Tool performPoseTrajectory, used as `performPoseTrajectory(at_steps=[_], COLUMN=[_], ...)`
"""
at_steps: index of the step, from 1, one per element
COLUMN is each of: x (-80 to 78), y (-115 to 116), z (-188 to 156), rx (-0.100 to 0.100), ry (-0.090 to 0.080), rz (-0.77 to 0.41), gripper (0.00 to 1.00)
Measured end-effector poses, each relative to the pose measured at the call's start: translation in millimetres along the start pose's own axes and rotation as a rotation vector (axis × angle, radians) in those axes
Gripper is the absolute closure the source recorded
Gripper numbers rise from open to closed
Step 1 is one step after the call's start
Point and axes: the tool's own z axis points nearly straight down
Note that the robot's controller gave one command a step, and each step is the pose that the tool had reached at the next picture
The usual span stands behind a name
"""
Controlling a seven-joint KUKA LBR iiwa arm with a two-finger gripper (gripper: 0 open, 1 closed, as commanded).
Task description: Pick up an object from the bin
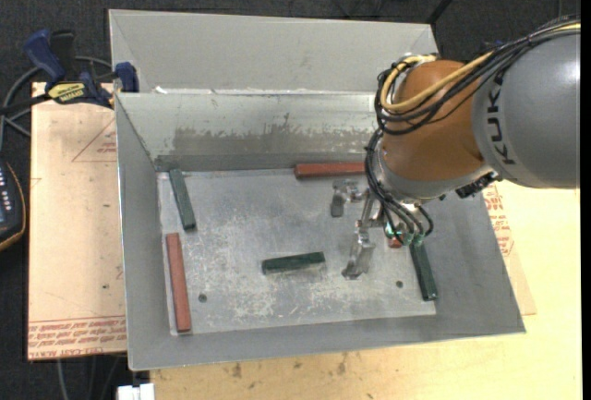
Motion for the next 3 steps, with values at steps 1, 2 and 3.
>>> performPoseTrajectory(at_steps=[1, 2, 3], x=[13.5, 12.1, 13.4], y=[49.1, 48.5, 73.1], z=[85.9, 83.6, -66.4], rx=[-0.001, -0.002, -0.004], ry=[-0.003, -0.006, -0.017], rz=[0.275, 0.275, 0.228], gripper=[0.0, 1.0, 1.0])
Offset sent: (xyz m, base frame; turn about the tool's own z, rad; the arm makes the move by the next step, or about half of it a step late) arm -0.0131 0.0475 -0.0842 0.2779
